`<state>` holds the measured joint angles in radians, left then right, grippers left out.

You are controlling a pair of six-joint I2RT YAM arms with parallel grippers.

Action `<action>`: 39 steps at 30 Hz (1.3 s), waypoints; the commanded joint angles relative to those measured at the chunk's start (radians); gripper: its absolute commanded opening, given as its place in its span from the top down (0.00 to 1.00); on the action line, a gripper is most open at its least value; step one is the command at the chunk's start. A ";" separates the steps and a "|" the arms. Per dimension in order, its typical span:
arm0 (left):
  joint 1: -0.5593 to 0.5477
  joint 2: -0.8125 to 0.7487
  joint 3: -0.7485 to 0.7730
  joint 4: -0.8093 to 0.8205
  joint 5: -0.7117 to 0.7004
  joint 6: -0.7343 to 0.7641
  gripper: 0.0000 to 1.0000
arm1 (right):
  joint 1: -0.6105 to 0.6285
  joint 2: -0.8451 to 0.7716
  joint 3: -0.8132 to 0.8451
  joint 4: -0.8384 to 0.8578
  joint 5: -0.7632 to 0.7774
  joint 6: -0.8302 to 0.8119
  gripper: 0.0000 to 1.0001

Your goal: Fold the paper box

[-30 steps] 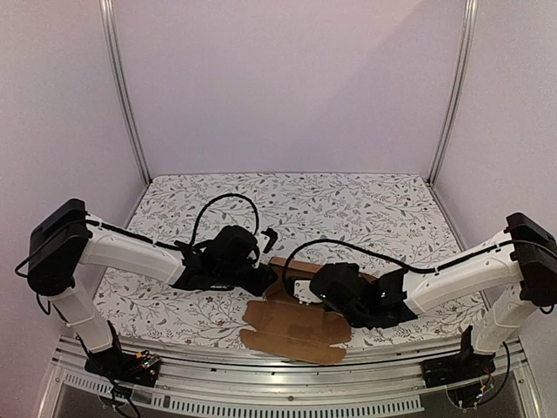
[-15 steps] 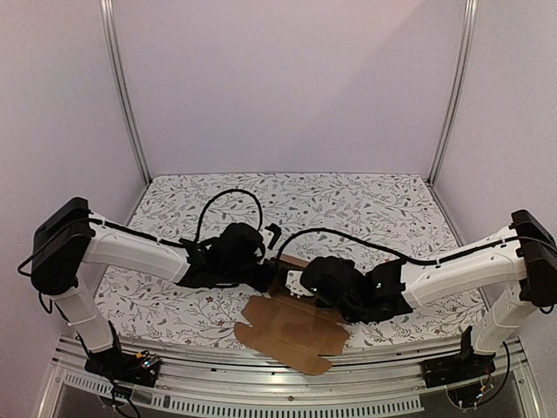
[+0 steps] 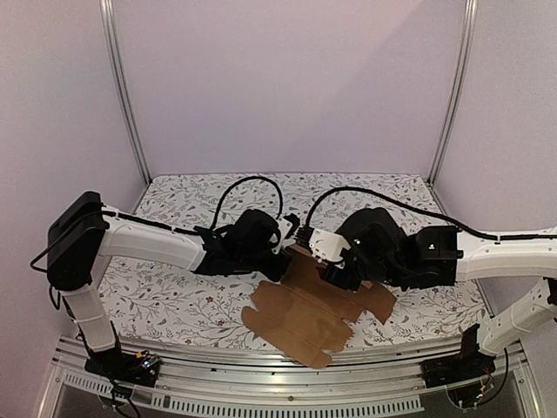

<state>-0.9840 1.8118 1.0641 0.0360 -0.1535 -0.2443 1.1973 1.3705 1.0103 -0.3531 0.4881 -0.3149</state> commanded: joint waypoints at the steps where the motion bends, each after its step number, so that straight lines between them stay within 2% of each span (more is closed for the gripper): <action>1: 0.013 0.011 0.025 0.031 0.037 0.112 1.00 | -0.098 -0.092 0.014 -0.083 -0.202 0.128 0.34; 4: 0.014 0.005 0.023 0.075 0.055 0.165 1.00 | -0.184 -0.125 0.020 -0.091 -0.315 0.202 0.36; 9: 0.018 0.007 0.030 0.108 0.114 0.238 1.00 | -0.317 -0.121 0.033 -0.062 -0.546 0.292 0.47; 13: 0.024 0.034 0.040 0.124 0.190 0.290 1.00 | -0.402 -0.077 0.027 0.023 -0.674 0.395 0.68; 15: 0.034 0.052 0.058 0.116 0.233 0.296 1.00 | -0.440 -0.036 0.034 0.063 -0.743 0.440 0.93; 16: 0.040 0.061 0.064 0.118 0.250 0.296 1.00 | -0.452 -0.019 0.041 0.079 -0.773 0.464 0.99; 20: 0.051 0.082 0.072 0.152 0.280 0.302 1.00 | -0.468 0.071 0.055 0.122 -0.805 0.521 1.00; 28: 0.057 0.125 0.071 0.219 0.285 0.296 1.00 | -0.469 0.150 0.030 0.291 -0.787 0.635 1.00; 39: 0.056 0.165 0.073 0.260 0.259 0.285 1.00 | -0.470 0.242 -0.001 0.394 -0.783 0.727 1.00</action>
<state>-0.9394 1.9526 1.1202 0.2504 0.1154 0.0414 0.7315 1.5848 1.0336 -0.0330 -0.2874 0.3630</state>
